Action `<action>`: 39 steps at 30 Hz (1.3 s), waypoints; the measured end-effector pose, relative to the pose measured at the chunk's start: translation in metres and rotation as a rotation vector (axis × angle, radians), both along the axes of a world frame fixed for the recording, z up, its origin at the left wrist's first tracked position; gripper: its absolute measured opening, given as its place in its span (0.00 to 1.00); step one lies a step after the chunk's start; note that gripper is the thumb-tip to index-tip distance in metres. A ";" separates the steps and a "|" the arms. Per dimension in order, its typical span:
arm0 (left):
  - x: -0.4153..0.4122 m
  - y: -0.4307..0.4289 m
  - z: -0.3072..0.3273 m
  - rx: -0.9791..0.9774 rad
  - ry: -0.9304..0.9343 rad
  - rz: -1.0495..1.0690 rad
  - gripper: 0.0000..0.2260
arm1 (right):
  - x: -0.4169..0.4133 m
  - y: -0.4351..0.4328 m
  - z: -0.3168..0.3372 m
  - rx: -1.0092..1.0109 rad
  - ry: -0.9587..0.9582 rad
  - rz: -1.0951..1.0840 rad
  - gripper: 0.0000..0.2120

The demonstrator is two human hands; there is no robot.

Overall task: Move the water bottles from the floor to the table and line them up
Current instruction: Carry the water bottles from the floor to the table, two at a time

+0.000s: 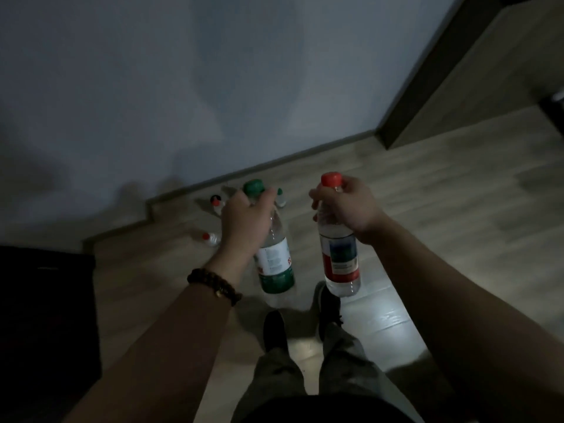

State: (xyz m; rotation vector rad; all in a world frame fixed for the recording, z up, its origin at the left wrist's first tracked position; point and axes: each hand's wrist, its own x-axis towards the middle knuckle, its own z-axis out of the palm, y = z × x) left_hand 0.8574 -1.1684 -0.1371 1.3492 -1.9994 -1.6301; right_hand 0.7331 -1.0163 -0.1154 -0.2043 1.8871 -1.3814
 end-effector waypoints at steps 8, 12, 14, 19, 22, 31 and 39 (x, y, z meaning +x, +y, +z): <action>-0.006 0.047 0.088 -0.109 0.150 -0.377 0.25 | 0.041 0.081 0.086 -0.094 0.070 -0.263 0.09; -0.027 0.081 0.110 -0.136 0.221 -0.536 0.23 | 0.058 0.130 0.116 -0.167 0.049 -0.442 0.01; -0.042 0.105 0.121 -0.150 0.258 -0.636 0.22 | 0.064 0.157 0.130 -0.203 0.066 -0.526 0.02; -0.076 0.190 0.149 -0.127 0.412 -0.828 0.15 | 0.059 0.232 0.151 -0.216 0.197 -0.724 0.01; -0.100 0.244 0.162 -0.128 0.447 -0.902 0.13 | 0.043 0.280 0.157 -0.229 0.274 -0.812 0.01; -0.199 0.417 0.179 -0.061 0.521 -1.007 0.08 | -0.040 0.446 0.162 -0.171 0.398 -0.978 0.03; -0.287 0.538 0.200 0.026 0.598 -1.019 0.05 | -0.113 0.575 0.179 -0.039 0.498 -1.019 0.03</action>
